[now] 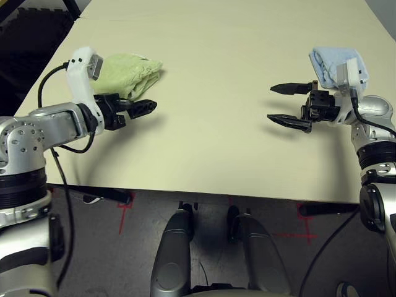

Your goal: Fold the towel and set it aside.

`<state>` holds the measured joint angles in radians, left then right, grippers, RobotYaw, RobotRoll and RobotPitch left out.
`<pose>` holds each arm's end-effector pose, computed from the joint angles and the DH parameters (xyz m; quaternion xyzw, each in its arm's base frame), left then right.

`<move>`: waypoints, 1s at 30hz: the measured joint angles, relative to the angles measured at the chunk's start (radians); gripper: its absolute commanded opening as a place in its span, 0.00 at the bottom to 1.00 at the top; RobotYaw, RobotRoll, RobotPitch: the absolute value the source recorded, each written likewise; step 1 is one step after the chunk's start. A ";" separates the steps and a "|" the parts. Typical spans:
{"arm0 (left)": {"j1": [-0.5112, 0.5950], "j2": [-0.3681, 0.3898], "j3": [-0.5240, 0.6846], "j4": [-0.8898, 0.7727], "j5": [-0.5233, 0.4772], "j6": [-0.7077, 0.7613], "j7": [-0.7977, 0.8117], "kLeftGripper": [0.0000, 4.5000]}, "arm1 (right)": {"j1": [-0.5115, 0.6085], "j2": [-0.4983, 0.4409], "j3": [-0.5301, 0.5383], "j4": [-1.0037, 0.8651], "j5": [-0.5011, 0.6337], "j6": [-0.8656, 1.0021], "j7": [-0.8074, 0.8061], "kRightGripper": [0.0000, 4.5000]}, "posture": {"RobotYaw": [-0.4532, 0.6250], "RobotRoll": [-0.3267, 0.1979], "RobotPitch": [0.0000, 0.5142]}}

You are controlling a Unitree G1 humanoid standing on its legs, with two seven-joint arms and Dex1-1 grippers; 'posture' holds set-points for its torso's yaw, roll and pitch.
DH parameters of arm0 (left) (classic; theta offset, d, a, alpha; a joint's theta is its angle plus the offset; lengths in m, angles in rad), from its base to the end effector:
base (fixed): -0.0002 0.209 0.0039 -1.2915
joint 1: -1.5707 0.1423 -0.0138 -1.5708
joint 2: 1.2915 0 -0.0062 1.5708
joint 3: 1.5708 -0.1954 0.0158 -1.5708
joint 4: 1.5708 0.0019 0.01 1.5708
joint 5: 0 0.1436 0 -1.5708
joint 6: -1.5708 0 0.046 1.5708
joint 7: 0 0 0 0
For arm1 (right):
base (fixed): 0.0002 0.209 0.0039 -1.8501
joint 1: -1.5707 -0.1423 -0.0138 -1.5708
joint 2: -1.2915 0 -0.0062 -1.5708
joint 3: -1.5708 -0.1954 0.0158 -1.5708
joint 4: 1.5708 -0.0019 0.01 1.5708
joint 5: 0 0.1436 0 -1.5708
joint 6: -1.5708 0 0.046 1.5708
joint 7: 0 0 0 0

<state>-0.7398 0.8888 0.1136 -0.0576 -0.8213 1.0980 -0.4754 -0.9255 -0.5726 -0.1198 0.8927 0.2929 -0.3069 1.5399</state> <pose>0.2734 0.2651 0.2622 0.0246 0.1368 -0.2823 0.9492 0.3487 -0.2823 0.1948 -0.1917 -0.1160 0.5782 0.7845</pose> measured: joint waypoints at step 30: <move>-0.216 -0.417 -0.060 0.560 0.451 -0.585 -0.161 1.00 | -0.016 0.076 -0.004 -0.053 0.023 0.057 -0.040 1.00 | 0.47 0.62 0.47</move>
<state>-0.9559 0.4716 0.0531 0.5025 -0.3699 0.5130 -0.6360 -0.9413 -0.4966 -0.1237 0.8401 0.3156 -0.2497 1.4995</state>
